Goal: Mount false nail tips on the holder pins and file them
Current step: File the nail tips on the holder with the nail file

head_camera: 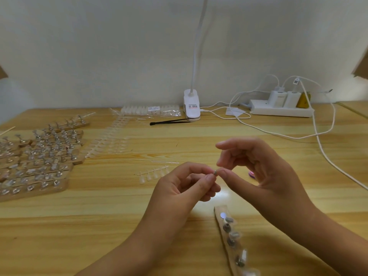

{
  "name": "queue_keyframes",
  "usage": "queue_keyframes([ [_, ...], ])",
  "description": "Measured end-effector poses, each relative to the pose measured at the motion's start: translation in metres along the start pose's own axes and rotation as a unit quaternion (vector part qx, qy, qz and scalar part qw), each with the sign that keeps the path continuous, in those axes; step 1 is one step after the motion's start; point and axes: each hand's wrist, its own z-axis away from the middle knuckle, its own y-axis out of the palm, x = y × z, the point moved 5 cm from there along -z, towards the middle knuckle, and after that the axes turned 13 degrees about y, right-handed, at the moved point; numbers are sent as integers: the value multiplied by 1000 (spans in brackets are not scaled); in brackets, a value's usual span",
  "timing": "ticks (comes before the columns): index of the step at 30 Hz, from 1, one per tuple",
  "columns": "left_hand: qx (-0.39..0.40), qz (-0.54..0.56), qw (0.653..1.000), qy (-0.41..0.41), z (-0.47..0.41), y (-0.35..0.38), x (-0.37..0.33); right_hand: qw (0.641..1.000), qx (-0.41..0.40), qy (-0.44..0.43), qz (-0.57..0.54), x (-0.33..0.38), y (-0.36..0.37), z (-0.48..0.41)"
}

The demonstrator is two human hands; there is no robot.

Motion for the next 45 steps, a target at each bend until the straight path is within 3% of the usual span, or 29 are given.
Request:
queue_keyframes([
  [16,-5,-5,1000,30,1,2,-5,999,33,13,-19,-3,4,0],
  [22,5,-30,998,52,3,3,-9,965,12,199,-172,-19,-2,-2],
  [27,4,-161,975,153,5,1,-21,930,131,298,-172,-24,11,1],
  [30,-2,-200,966,162,5,0,-23,915,183,311,-179,-22,17,4],
  [39,6,-201,962,186,5,2,-25,880,205,319,-287,-20,23,7],
  [45,17,-192,962,196,4,2,-25,882,201,315,-287,-17,22,8],
])
